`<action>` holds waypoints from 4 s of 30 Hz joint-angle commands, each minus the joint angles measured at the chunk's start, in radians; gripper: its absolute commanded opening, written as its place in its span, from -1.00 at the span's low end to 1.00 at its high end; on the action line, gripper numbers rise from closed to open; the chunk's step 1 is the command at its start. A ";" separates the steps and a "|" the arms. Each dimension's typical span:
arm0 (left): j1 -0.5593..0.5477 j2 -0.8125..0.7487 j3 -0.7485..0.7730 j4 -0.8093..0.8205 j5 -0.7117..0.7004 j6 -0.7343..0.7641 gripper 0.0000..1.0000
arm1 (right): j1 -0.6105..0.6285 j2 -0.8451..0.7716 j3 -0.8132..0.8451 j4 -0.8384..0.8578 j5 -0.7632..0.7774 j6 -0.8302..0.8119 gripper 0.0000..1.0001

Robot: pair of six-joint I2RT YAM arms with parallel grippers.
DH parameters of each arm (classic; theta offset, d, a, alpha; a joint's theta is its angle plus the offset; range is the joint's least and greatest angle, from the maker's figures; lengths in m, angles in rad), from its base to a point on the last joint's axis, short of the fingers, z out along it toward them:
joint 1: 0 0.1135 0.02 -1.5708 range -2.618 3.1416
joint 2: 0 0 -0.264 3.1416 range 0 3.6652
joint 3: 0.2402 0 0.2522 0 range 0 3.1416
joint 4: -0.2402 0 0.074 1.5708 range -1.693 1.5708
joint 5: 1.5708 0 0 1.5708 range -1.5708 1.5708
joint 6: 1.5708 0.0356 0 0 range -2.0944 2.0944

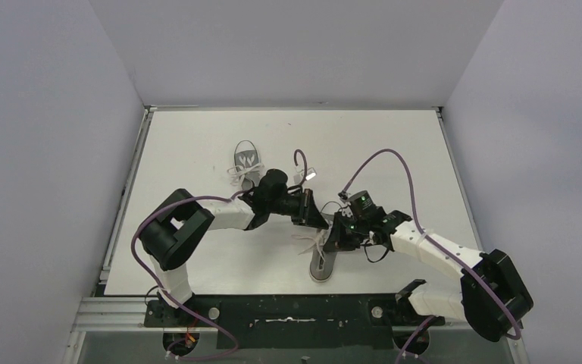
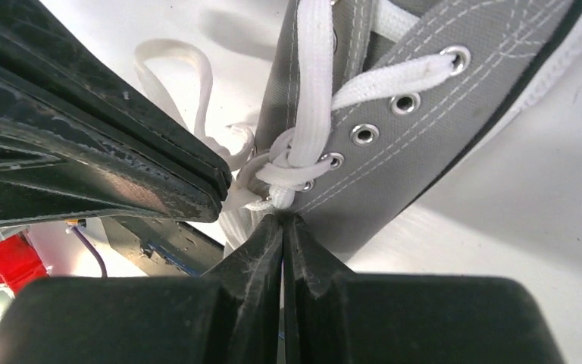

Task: Tie the shoes
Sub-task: Adjust the shoelace on the shoe.

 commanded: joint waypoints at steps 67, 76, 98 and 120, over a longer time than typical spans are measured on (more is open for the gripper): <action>-0.049 -0.155 -0.047 -0.290 -0.042 0.319 -0.16 | -0.237 0.179 0.310 -0.283 -0.499 -1.677 0.30; -0.065 -0.109 -0.039 -0.291 -0.032 0.323 -0.26 | -0.225 0.216 0.326 -0.301 -0.525 -1.701 0.23; -0.064 -0.145 -0.052 -0.453 -0.032 0.476 -1.00 | -0.189 0.334 0.420 -0.391 -0.592 -1.781 0.16; -0.066 -0.130 -0.039 -0.466 -0.018 0.508 -1.00 | -0.167 0.442 0.488 -0.458 -0.621 -1.844 -0.14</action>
